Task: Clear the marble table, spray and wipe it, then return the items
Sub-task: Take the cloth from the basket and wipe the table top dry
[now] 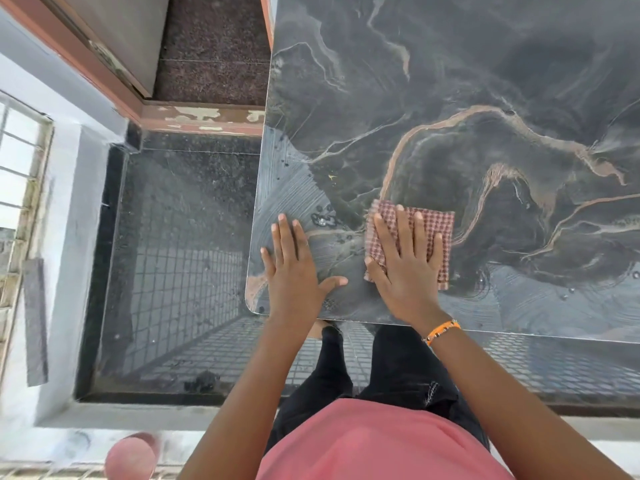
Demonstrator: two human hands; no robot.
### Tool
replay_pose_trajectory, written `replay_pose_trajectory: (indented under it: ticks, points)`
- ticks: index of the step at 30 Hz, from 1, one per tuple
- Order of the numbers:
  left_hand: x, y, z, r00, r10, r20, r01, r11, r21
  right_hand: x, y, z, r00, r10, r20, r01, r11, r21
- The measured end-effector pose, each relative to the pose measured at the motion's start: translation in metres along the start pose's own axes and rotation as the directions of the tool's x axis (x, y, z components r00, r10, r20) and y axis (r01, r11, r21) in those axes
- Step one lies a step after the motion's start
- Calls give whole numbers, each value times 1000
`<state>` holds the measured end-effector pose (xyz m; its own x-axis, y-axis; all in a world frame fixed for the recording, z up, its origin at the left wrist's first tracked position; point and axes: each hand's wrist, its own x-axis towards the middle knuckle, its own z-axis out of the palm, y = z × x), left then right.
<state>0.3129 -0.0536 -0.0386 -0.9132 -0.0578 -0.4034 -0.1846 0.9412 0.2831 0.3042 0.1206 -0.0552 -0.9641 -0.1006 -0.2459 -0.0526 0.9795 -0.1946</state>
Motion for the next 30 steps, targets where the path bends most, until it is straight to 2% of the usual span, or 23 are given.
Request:
replay_pose_trajectory:
  ticks: [2, 4, 9, 13, 16, 24, 26, 30]
  points:
    - [-2, -6, 2, 1000, 23, -3, -23, 1000, -9, 29, -26, -1, 986, -169, 4, 170, 985, -22]
    - [-6, -14, 2, 1000, 24, -1, -24, 999, -22, 68, -49, -3, 963, -270, -4, 270, 962, -34]
    - [-29, -40, 2, 998, -53, -32, 48, 988, -144, 167, -100, -15, 943, -332, -27, 329, 941, -77]
    - [-49, -57, 4, 989, -141, -34, 126, 952, -279, 210, -132, -26, 904, -427, 24, 428, 898, -101]
    - [-60, -64, 9, 981, -194, -18, 173, 910, -378, 192, -133, -21, 849, -527, 41, 529, 842, -111]
    - [-70, -84, 23, 943, -333, 1, 288, 814, -504, 48, -123, 20, 635, -763, 119, 771, 635, -43]
    - [-71, -89, 25, 940, -339, -31, 271, 799, -536, 27, -117, 28, 583, -799, 147, 811, 583, -49]
    - [-72, -93, 25, 949, -282, -139, 147, 790, -595, 23, -96, 24, 470, -860, 196, 881, 469, -54]
